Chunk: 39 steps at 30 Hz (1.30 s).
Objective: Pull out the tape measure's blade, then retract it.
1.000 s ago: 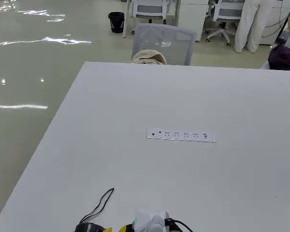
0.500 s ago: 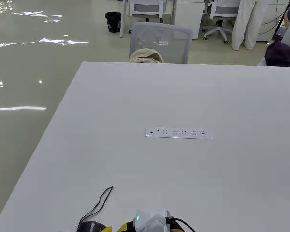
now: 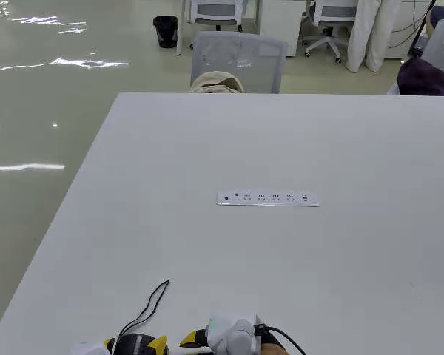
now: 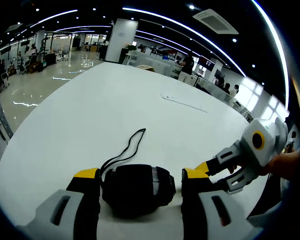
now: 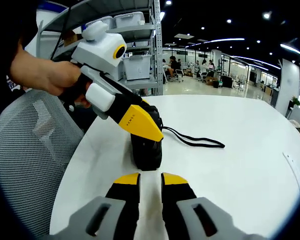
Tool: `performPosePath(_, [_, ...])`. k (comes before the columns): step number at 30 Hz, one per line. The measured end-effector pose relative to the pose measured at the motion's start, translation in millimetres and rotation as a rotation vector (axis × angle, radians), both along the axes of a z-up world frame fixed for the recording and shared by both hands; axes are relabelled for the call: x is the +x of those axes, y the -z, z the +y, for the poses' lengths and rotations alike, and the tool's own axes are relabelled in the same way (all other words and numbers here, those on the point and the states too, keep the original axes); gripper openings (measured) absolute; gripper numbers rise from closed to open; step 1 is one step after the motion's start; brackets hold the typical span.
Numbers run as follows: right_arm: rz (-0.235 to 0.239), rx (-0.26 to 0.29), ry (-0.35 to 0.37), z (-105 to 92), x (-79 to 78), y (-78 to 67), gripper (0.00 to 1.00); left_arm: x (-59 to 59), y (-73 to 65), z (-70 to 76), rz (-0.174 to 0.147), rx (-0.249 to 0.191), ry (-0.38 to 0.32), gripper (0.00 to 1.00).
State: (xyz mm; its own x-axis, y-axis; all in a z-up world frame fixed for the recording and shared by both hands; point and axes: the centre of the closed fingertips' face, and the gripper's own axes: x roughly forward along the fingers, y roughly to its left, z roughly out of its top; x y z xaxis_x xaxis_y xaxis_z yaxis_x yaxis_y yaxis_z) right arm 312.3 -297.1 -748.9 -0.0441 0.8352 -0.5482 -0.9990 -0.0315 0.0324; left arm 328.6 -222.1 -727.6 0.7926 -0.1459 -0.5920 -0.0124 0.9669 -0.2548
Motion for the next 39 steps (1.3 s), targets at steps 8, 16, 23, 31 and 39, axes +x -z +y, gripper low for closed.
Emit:
performPosePath(8, [-0.006,0.004,0.038,-9.7,0.3,-9.9,0.21,-4.6,-3.4,-2.1,-0.003,0.049,0.094,0.66])
performPosePath(16, [-0.002,0.007,0.084,-21.1,-2.7,-16.4,0.27,-13.2,-7.4,-8.7,-0.010,0.109,0.214,0.70])
performPosePath(23, [-0.004,0.000,0.139,-35.4,-2.2,-17.9,0.32,-20.1,-9.3,-14.0,-0.013,0.159,0.322,0.73])
performPosePath(31, [-0.009,-0.013,0.192,-55.8,-0.6,-23.0,0.39,-27.7,-9.0,-20.0,-0.018,0.143,0.387,0.76])
performPosePath(39, [0.007,-0.024,0.272,-80.7,-2.3,-23.9,0.49,-33.7,-10.9,-30.5,-0.037,0.158,0.475,0.83])
